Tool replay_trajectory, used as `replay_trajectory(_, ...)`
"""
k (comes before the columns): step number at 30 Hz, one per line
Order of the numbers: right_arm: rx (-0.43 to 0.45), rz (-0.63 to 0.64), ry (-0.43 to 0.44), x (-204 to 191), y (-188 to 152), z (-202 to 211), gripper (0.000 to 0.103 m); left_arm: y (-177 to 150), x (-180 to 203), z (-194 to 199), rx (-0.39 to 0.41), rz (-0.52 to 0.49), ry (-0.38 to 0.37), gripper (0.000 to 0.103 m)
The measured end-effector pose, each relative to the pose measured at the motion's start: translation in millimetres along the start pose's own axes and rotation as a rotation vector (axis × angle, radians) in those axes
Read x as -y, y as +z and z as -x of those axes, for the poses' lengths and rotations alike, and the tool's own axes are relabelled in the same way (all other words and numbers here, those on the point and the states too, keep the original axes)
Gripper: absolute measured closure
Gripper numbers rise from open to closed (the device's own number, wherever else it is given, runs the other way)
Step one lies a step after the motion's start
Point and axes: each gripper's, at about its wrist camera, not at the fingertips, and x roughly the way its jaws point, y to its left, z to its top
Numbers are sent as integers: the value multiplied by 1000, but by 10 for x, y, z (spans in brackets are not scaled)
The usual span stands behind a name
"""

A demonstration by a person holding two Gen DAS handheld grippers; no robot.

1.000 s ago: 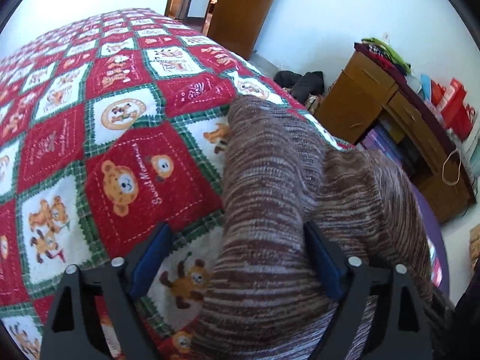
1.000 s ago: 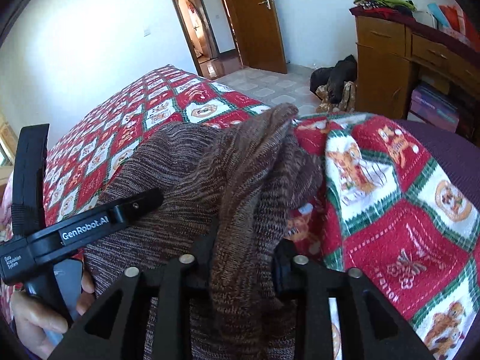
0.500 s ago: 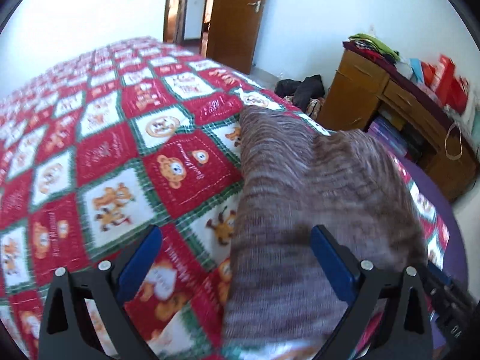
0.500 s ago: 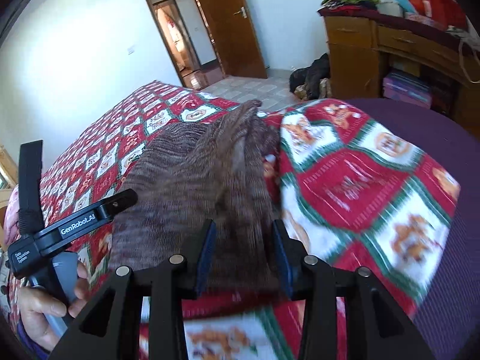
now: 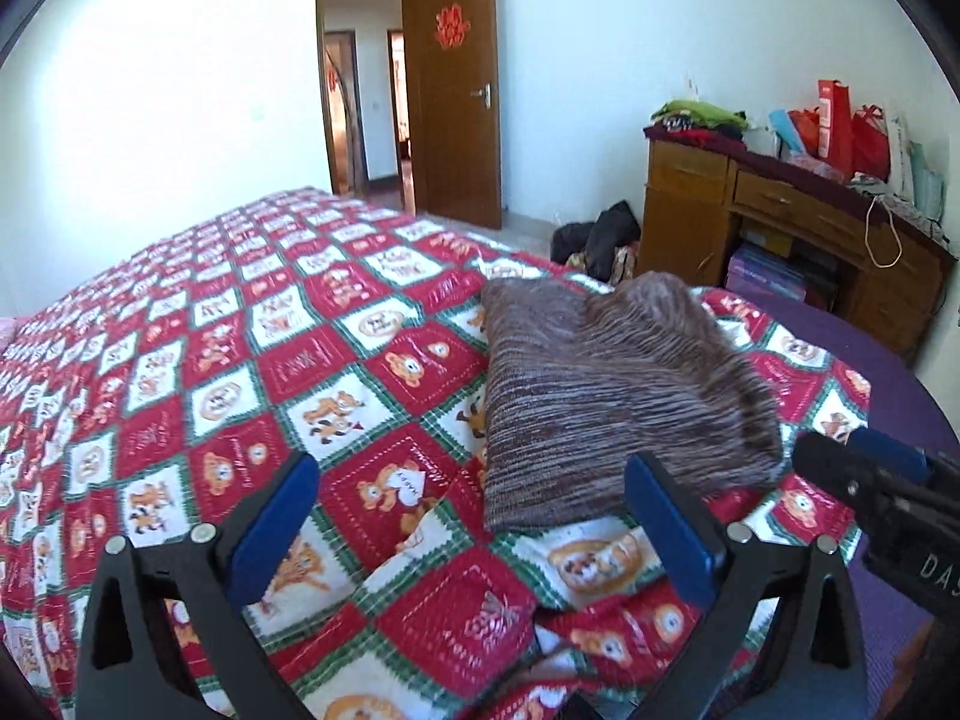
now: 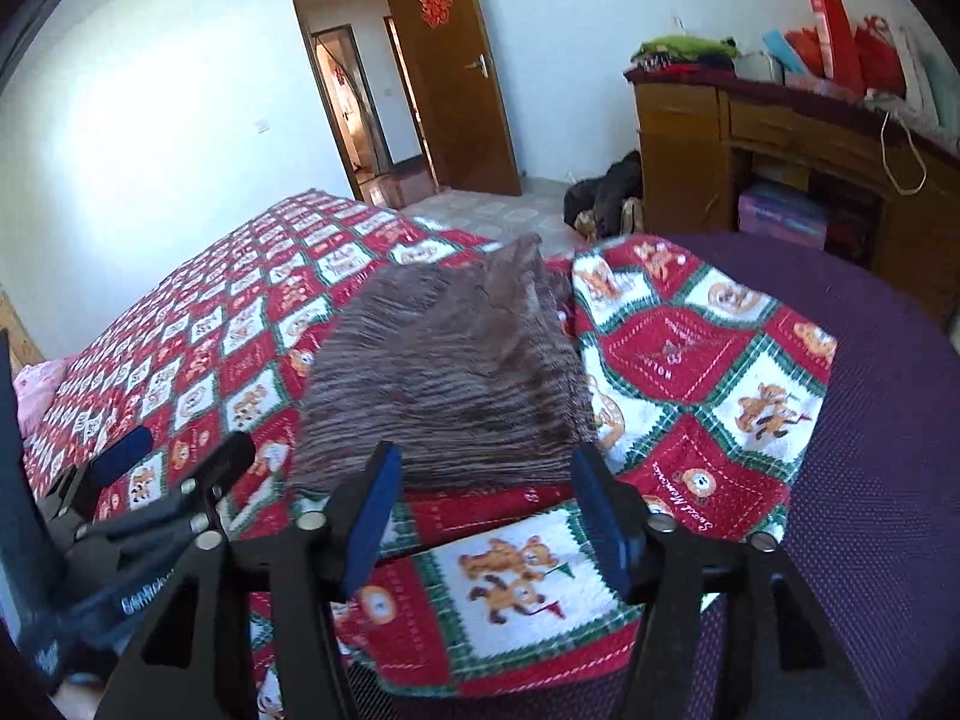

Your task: Fold small clothes

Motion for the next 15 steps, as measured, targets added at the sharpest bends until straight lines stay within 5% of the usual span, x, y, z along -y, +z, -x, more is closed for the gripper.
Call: replay_trajectory(15,326,101,-94,-201,-145,1013,16,-27,196,667,121,8,50,0)
